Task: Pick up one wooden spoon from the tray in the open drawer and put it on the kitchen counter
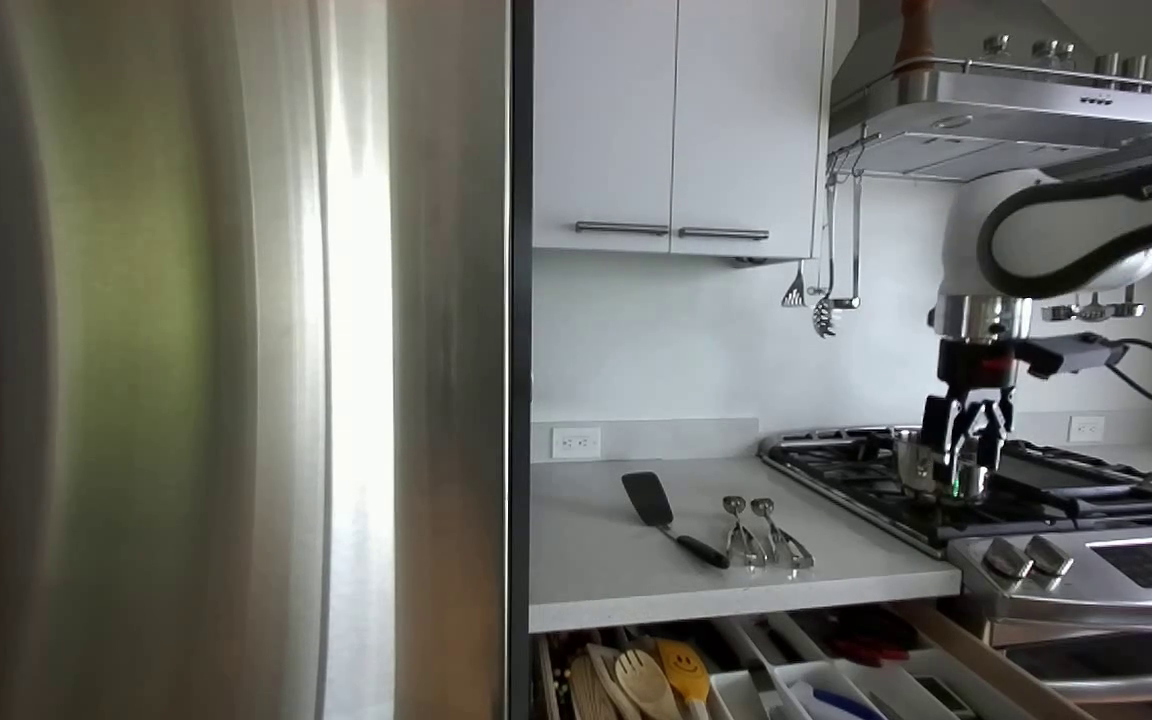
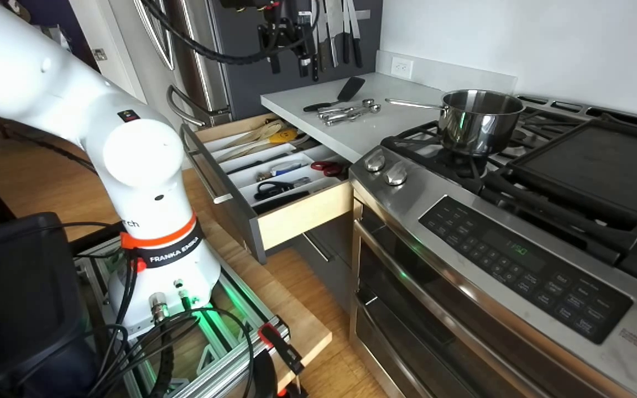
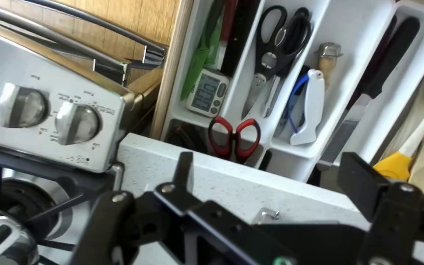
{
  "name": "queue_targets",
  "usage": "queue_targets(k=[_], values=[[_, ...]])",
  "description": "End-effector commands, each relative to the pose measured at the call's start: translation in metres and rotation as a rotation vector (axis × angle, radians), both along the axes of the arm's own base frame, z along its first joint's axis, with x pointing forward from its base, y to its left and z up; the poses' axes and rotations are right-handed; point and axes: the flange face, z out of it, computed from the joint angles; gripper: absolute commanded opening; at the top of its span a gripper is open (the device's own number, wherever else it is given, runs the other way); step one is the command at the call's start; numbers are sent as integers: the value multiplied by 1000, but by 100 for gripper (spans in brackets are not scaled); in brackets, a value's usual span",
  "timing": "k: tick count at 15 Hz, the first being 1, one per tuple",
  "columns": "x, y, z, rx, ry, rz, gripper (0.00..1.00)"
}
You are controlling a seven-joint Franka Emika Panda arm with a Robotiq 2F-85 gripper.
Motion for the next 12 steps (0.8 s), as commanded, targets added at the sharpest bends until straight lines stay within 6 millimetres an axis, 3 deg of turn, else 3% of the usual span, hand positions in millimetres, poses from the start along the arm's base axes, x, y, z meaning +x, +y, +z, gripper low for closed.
queue_targets(k=[1, 6, 7, 9, 12], values=[[-40, 80, -28, -50, -14, 22, 100], [-74, 216, -72, -11, -71, 101, 100], [-68, 182, -52, -38, -75, 86, 100], [-80, 212, -68, -36, -91, 113, 100], [-76, 216, -72, -31, -80, 111, 100]])
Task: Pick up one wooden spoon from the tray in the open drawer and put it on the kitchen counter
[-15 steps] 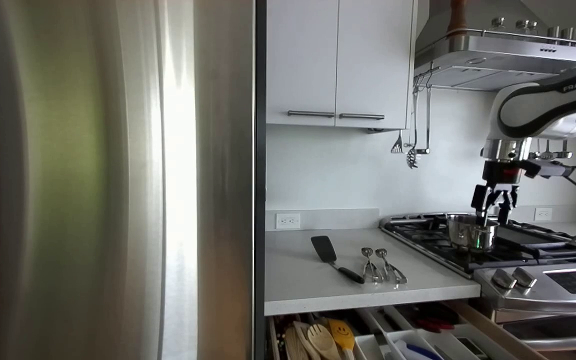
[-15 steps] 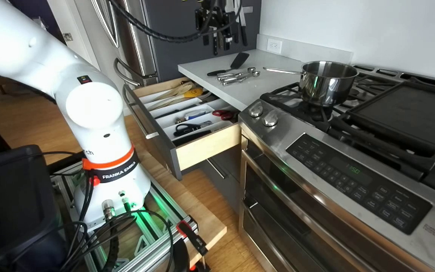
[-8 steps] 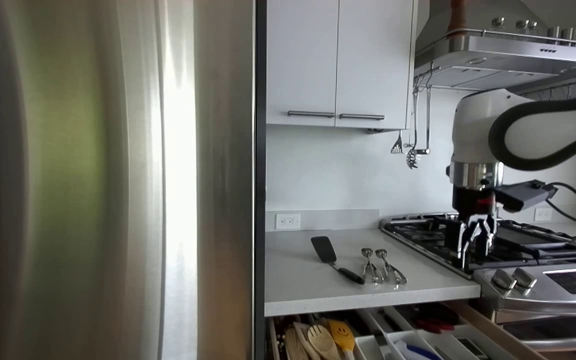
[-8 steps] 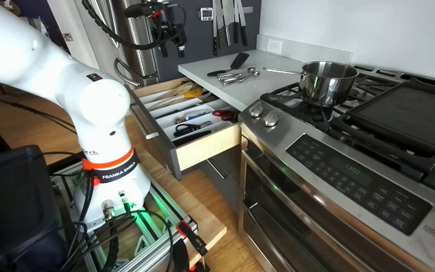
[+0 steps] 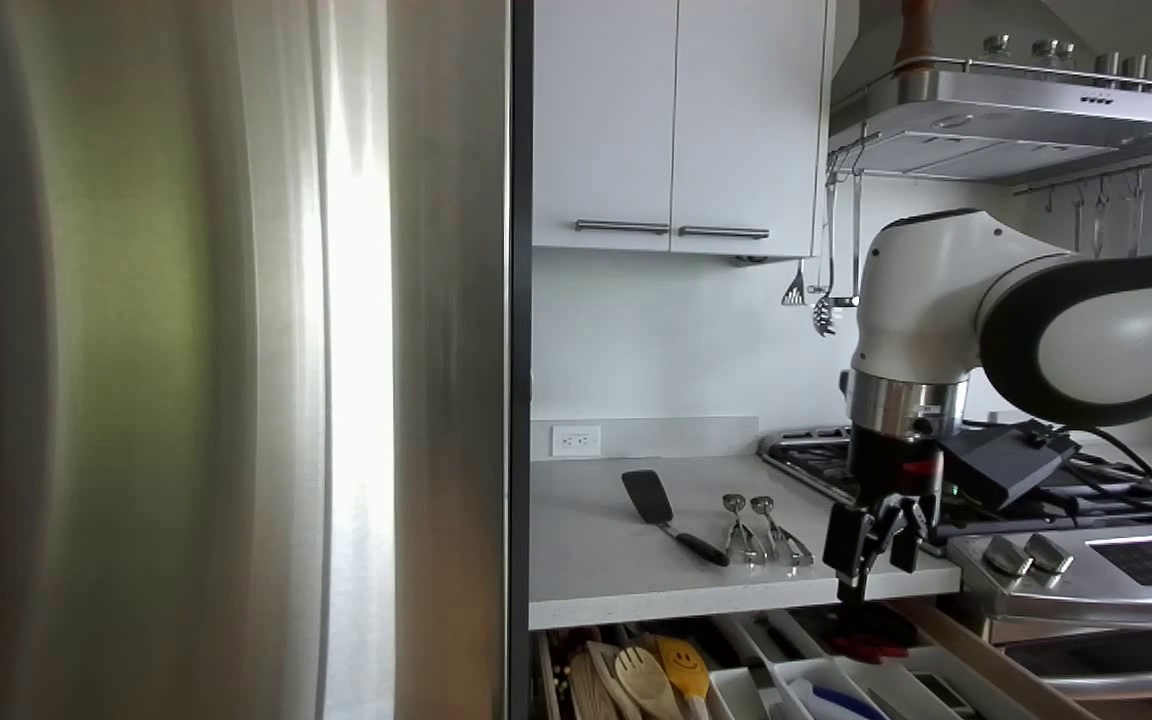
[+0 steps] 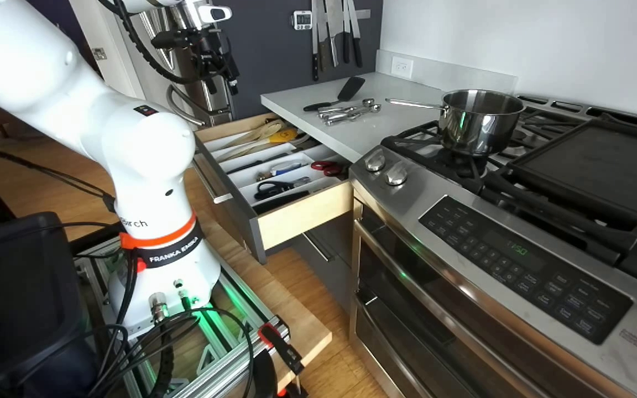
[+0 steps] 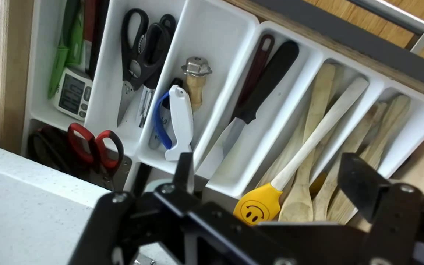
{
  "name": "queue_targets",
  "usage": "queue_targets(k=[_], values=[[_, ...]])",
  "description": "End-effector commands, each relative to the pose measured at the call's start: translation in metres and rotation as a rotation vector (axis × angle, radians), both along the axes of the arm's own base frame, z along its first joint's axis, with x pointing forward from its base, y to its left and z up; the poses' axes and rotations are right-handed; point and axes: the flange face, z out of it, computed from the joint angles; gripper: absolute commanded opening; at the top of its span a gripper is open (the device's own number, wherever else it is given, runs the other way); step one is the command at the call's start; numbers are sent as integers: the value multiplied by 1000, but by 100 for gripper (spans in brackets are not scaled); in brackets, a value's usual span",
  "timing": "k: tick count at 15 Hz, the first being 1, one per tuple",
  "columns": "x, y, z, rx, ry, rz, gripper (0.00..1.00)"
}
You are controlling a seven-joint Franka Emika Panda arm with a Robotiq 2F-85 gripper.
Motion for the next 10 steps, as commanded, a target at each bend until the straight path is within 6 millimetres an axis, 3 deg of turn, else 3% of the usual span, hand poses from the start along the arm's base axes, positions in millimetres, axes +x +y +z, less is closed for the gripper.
queue_targets(k=[1, 3, 7, 10], values=[[2, 0, 1, 2, 2, -3, 100], [11, 5, -4, 25, 11, -11, 100], [39, 53, -42, 121, 48, 34, 100], [63, 77, -70, 246, 101, 32, 100]])
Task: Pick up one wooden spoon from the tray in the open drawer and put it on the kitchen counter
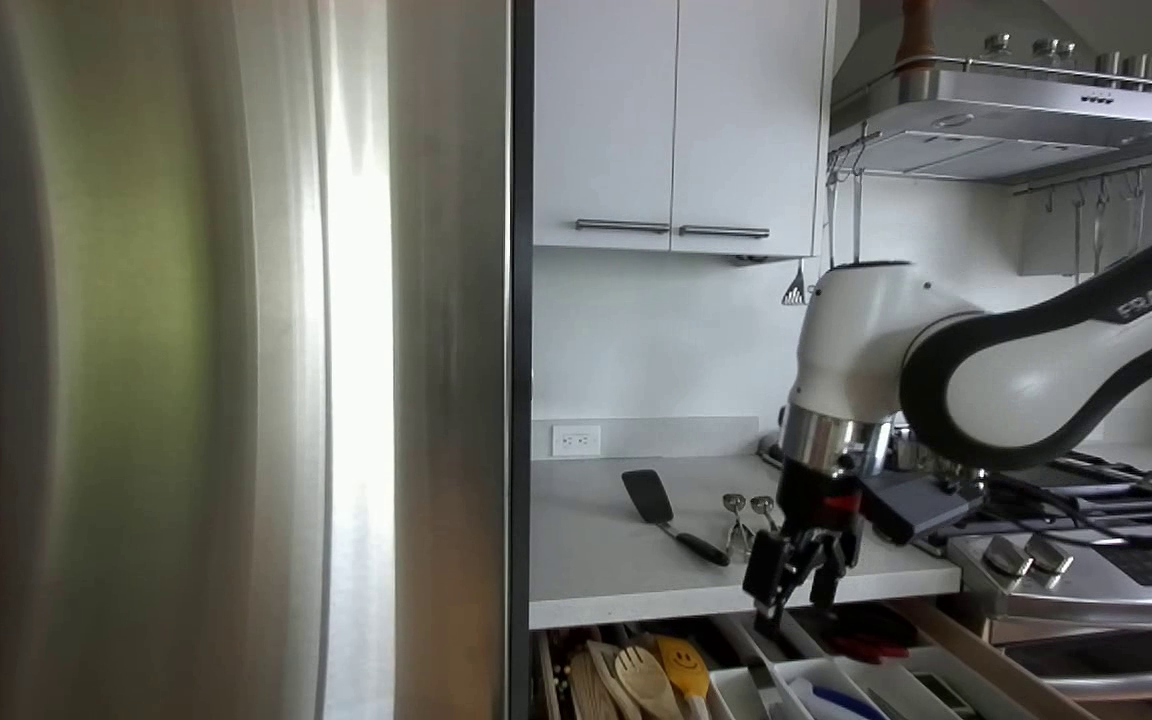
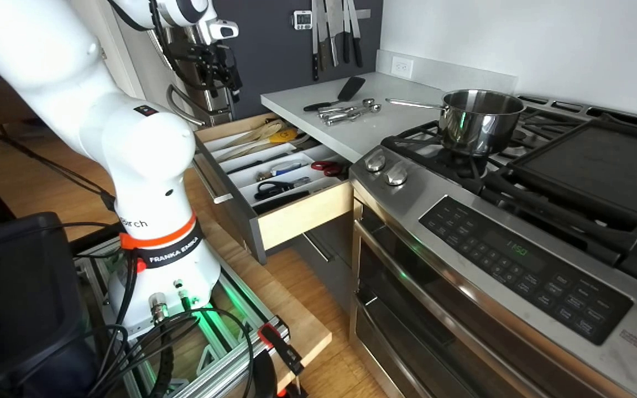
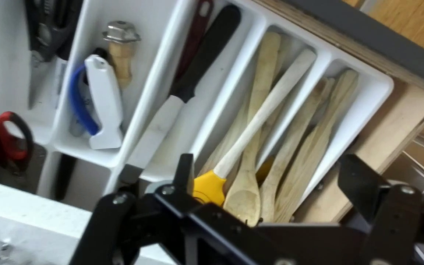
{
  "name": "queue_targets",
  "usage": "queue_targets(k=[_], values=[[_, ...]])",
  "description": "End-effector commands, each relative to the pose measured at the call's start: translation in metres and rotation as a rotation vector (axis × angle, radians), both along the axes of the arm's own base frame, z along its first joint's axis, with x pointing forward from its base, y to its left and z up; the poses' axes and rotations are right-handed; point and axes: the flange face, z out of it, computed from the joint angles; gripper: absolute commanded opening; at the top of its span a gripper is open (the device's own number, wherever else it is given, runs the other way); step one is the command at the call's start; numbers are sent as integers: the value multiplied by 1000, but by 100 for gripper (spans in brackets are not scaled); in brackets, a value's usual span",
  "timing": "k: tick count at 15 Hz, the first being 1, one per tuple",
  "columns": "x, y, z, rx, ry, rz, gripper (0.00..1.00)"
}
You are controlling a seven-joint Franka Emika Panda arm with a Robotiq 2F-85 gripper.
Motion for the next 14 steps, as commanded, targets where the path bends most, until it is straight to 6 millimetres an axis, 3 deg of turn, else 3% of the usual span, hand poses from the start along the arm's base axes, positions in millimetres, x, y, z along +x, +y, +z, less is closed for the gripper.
queue_targets(k=[1, 6, 9, 10, 12, 14], values=[[42, 34, -42, 150, 103, -38, 100], [95, 56, -99, 260, 154, -118, 100], [111, 68, -133, 305, 193, -163, 100], [102, 53, -111, 268, 161, -147, 100], [109, 61, -129, 285, 186, -157, 100], [112, 65, -134, 290, 195, -160, 100]])
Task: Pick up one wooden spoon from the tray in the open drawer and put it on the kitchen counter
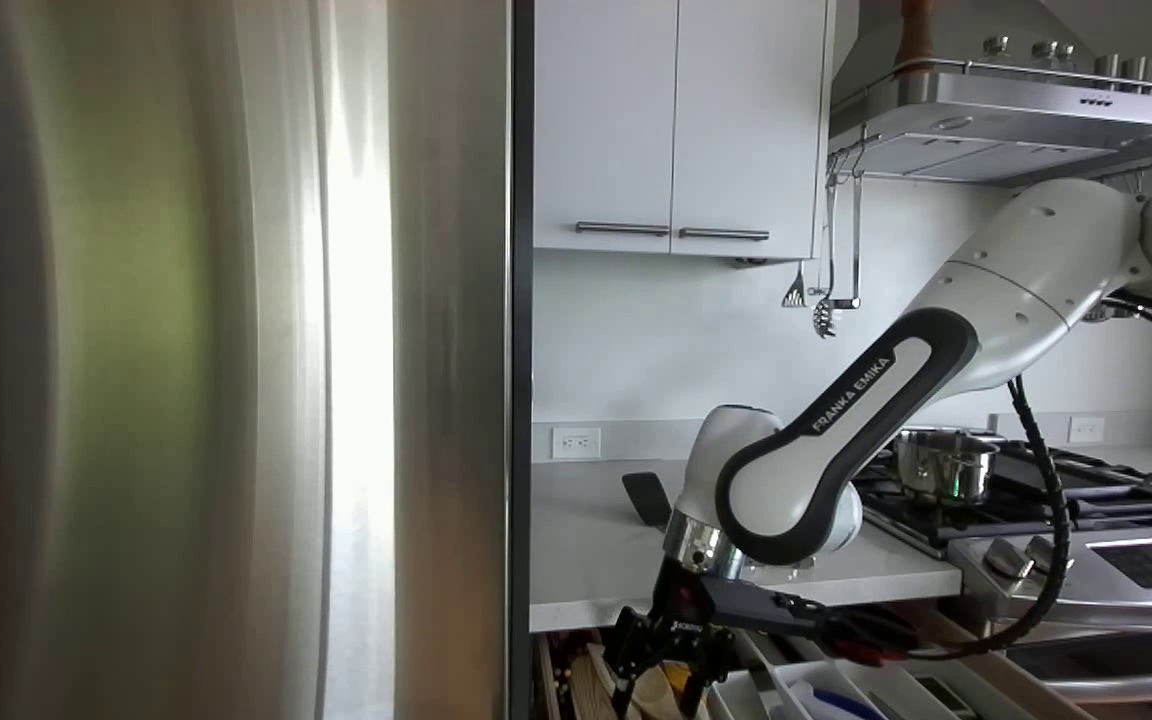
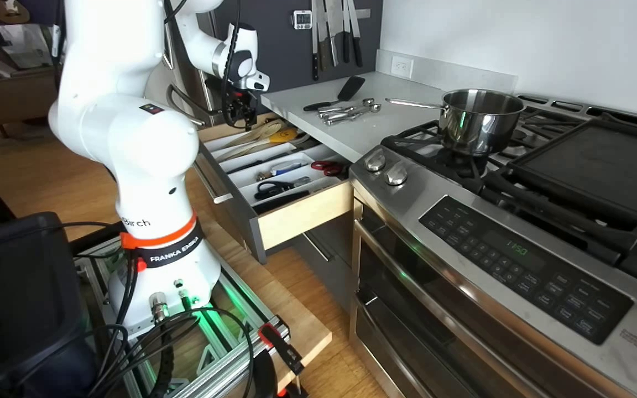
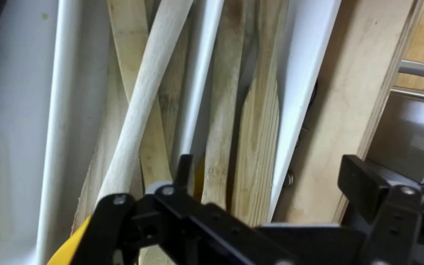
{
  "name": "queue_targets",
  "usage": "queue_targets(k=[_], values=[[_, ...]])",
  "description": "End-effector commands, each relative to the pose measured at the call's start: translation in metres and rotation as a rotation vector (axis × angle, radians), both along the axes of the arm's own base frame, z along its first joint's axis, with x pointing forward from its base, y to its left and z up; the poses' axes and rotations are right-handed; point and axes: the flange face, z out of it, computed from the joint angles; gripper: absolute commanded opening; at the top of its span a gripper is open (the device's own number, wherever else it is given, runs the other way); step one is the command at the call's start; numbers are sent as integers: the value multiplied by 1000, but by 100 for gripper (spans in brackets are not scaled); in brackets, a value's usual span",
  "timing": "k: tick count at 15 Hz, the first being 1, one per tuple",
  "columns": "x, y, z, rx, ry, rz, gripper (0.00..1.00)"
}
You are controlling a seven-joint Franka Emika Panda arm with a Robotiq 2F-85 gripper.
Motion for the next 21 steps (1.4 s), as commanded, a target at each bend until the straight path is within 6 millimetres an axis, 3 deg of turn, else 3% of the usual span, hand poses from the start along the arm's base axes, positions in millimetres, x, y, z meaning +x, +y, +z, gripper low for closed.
queue_targets(k=[1, 7, 16, 18, 20, 21], values=[[1, 0, 1, 2, -1, 0, 100], [16, -8, -16, 35, 41, -104, 100], [29, -1, -42, 100, 74, -193, 100], [35, 0, -46, 118, 51, -196, 83], [38, 4, -49, 132, 41, -204, 74], [39, 5, -52, 134, 39, -206, 75]])
